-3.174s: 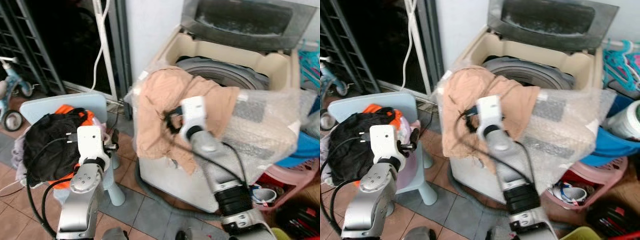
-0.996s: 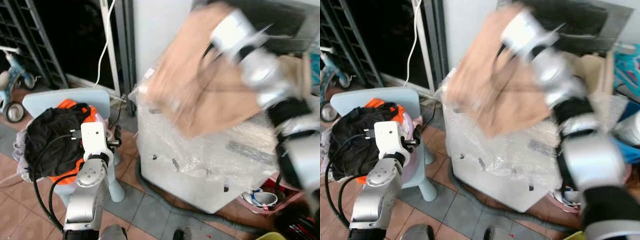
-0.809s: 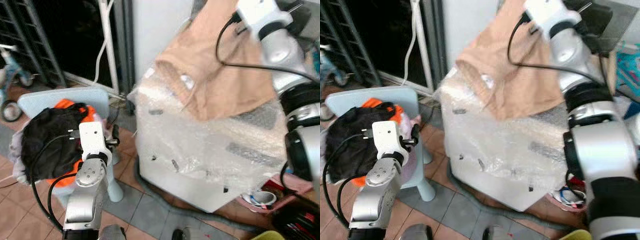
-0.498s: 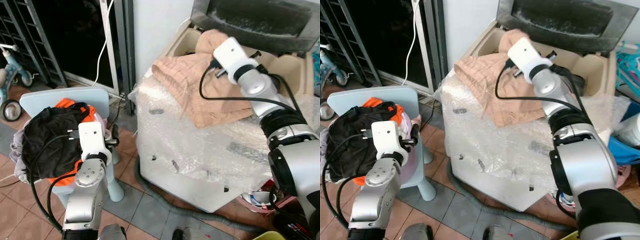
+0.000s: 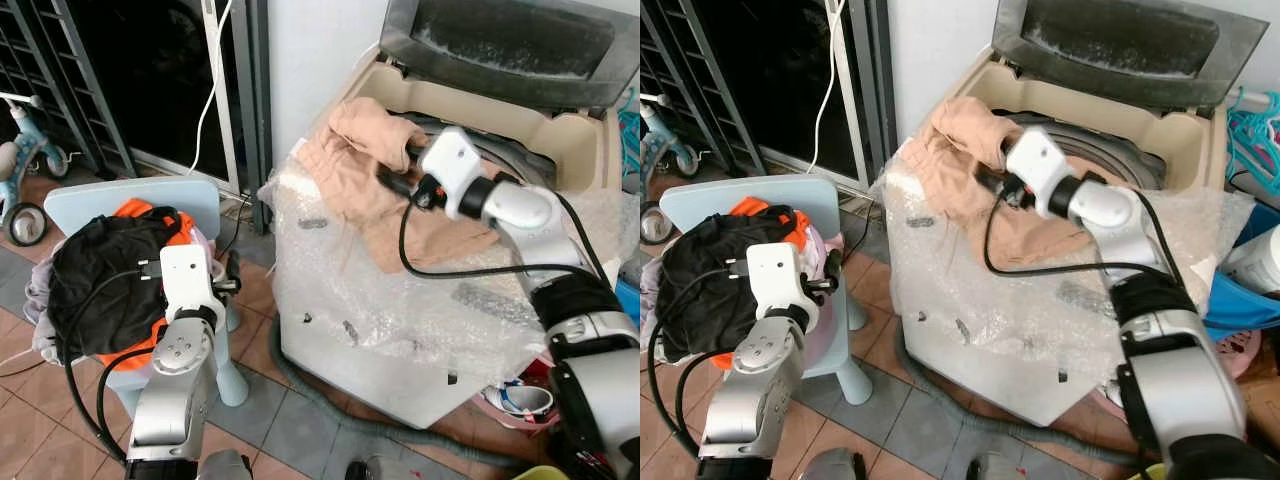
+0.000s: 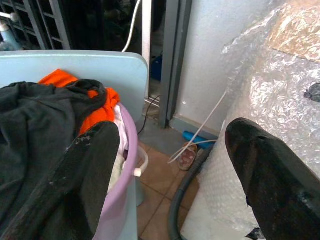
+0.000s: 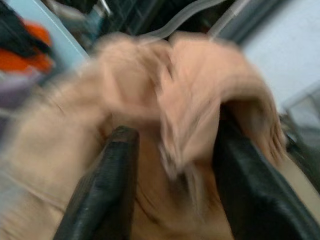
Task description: Clothes washing
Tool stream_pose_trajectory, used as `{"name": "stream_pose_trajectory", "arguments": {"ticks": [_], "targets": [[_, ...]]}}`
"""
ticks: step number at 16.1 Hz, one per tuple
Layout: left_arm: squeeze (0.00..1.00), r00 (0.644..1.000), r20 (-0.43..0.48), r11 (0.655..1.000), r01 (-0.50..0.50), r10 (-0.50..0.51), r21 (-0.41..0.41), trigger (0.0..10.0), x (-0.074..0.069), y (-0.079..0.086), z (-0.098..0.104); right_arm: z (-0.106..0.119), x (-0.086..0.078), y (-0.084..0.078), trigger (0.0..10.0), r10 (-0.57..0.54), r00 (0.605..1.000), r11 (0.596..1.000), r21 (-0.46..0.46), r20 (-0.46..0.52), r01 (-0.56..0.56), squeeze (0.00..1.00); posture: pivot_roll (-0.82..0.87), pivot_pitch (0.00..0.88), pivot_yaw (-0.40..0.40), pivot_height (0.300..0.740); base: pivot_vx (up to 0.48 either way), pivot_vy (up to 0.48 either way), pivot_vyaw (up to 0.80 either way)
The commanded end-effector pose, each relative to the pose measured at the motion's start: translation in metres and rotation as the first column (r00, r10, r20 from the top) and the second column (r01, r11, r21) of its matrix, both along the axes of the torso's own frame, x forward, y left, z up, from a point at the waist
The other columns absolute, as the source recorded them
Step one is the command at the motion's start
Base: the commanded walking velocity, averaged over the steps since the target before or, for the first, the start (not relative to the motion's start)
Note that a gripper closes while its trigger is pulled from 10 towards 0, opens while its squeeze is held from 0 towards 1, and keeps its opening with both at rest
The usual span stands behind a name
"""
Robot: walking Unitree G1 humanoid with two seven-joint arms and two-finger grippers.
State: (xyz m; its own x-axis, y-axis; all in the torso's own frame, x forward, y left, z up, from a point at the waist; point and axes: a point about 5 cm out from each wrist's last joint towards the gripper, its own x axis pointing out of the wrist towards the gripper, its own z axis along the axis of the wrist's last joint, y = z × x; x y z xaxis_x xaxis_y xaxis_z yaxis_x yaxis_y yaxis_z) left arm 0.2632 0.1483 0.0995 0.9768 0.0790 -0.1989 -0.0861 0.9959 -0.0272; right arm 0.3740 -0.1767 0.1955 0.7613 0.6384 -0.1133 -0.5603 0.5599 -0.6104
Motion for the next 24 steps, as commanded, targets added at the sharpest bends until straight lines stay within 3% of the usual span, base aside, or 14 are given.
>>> {"name": "stream_pose_trajectory", "arguments": {"ticks": [1, 4, 5, 6, 7, 9, 10, 11, 13, 15, 18, 20, 22, 24], "targets": [[0.0, 1.0, -0.01, 1.0, 0.006, -0.006, 0.005, 10.0, 0.0, 0.0, -0.002, 0.018, 0.007, -0.01, 10.0, -0.087, 0.993, 0.996, -0.009, 0.08, 0.088, 1.0, -0.02, 0.0, -0.033, 0.74, 0.0, 0.0, 0.0], [0.0, 1.0, -0.011, 1.0, 0.0, 0.0, 0.011, 10.0, -0.002, 0.002, -0.002, 0.053, 0.019, -0.041, 10.0, -0.388, 0.898, 0.921, 0.126, 0.209, 0.368, 1.0, -0.01, 0.0, -0.035, 0.74, 0.0, 0.0, 0.0], [0.0, 1.0, -0.012, 1.0, -0.001, 0.001, 0.013, 10.0, -0.003, 0.002, -0.002, 0.056, 0.019, -0.045, 10.0, -0.415, 0.886, 0.908, 0.16, 0.206, 0.388, 1.0, 0.0, 0.0, -0.037, 0.74, 0.0, 0.0, 0.0], [0.0, 1.0, -0.013, 1.0, -0.004, 0.005, 0.016, 10.0, -0.003, 0.004, -0.002, 0.069, 0.017, -0.047, 10.0, -0.384, 0.91, 0.884, 0.345, 0.153, 0.315, 1.0, 0.0, 0.0, -0.037, 0.74, 0.0, 0.0, 0.0], [0.0, 1.0, -0.013, 1.0, -0.006, 0.006, 0.018, 10.0, -0.004, 0.004, -0.002, 0.073, 0.014, -0.038, 10.0, -0.268, 0.957, 0.888, 0.415, 0.114, 0.2, 1.0, 0.0, 0.0, -0.036, 0.74, 0.0, 0.0, 0.0], [0.0, 1.0, -0.013, 1.0, -0.004, 0.004, 0.019, 10.0, -0.003, 0.005, -0.002, 0.072, 0.006, -0.025, 10.0, -0.101, 0.992, 0.899, 0.433, 0.08, 0.057, 1.0, 0.0, 0.0, -0.031, 0.74, 0.0, 0.0, 0.0], [0.0, 1.0, -0.012, 1.0, 0.003, -0.003, 0.02, 10.0, -0.003, 0.004, -0.002, 0.063, -0.007, -0.009, 10.0, 0.089, 0.996, 0.893, 0.442, -0.001, -0.08, 1.0, -0.01, 0.0, -0.026, 0.74, 0.0, 0.0, 0.0], [0.0, 1.0, -0.011, 1.0, 0.011, -0.01, 0.02, 10.0, -0.002, 0.002, -0.002, 0.047, -0.021, 0.004, 10.0, 0.249, 0.963, 0.886, 0.426, -0.102, -0.184, 1.0, -0.01, 0.0, -0.024, 0.74, 0.0, 0.0, 0.0], [0.0, 1.0, -0.006, 1.0, 0.016, -0.016, 0.019, 10.0, 0.0, 0.001, 0.0, 0.006, -0.043, 0.018, 10.0, 0.383, 0.889, 0.904, 0.3, -0.25, -0.305, 1.0, -0.01, 0.0, -0.022, 0.74, 0.0, 0.0, 0.0], [0.0, 1.0, -0.006, 1.0, 0.016, -0.016, 0.02, 10.0, 0.0, 0.002, 0.0, -0.018, -0.052, 0.024, 10.0, 0.411, 0.851, 0.908, 0.232, -0.327, -0.349, 1.0, -0.01, 0.0, -0.022, 0.74, 0.0, 0.0, 0.0], [0.0, 1.0, -0.008, 1.0, 0.015, -0.015, 0.02, 10.0, -0.002, 0.002, -0.001, -0.049, -0.058, 0.026, 10.0, 0.344, 0.838, 0.935, 0.071, -0.423, -0.348, 1.0, 0.0, 0.0, -0.023, 0.74, 0.0, 0.0, 0.0], [0.0, 1.0, -0.008, 1.0, 0.014, -0.014, 0.02, 10.0, -0.002, 0.002, -0.001, -0.053, -0.037, 0.015, 10.0, 0.15, 0.92, 0.985, -0.03, -0.362, -0.172, 1.0, 0.0, 0.0, -0.024, 0.74, 0.0, 0.0, 0.0], [0.0, 1.0, -0.009, 1.0, 0.015, -0.014, 0.019, 10.0, -0.002, 0.002, -0.001, -0.044, -0.016, 0.001, 10.0, -0.044, 0.956, 0.999, 0.006, -0.291, 0.048, 1.0, 0.0, 0.0, -0.025, 0.74, 0.0, 0.0, 0.0], [0.0, 1.0, -0.009, 1.0, 0.014, -0.014, 0.018, 10.0, -0.003, 0.002, -0.001, -0.029, -0.002, -0.014, 10.0, -0.204, 0.949, 0.966, 0.111, -0.24, 0.235, 1.0, 0.0, 0.0, -0.025, 0.74, 0.0, 0.0, 0.0]]}}
